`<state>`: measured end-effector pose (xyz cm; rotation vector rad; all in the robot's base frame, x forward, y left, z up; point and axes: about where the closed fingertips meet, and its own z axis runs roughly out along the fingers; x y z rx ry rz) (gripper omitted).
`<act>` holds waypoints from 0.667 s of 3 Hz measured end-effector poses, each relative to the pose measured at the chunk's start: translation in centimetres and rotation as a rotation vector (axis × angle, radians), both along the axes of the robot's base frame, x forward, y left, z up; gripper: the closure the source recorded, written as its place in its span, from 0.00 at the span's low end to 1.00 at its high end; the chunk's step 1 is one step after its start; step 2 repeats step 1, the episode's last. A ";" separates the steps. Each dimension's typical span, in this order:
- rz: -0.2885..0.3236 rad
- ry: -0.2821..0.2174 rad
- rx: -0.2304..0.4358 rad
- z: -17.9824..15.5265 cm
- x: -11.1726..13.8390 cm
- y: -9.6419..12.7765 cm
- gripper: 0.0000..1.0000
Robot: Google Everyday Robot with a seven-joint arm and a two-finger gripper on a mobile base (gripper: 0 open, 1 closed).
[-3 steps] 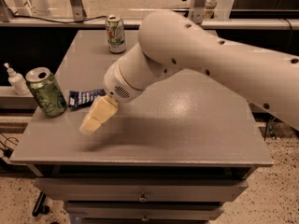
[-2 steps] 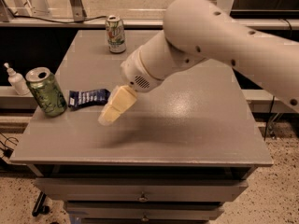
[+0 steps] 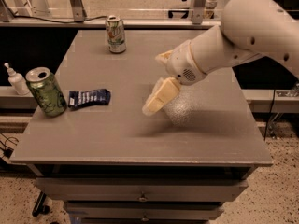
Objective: Move rxbar blueberry near green can
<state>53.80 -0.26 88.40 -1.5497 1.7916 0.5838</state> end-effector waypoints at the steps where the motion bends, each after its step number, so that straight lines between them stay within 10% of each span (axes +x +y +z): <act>1: -0.031 0.036 0.018 -1.4 1.1 -5.4 0.00; 2: -0.031 0.036 0.018 -1.4 1.1 -5.4 0.00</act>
Offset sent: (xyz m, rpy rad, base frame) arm 0.0000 0.0000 0.0000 0.0000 0.0000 0.0000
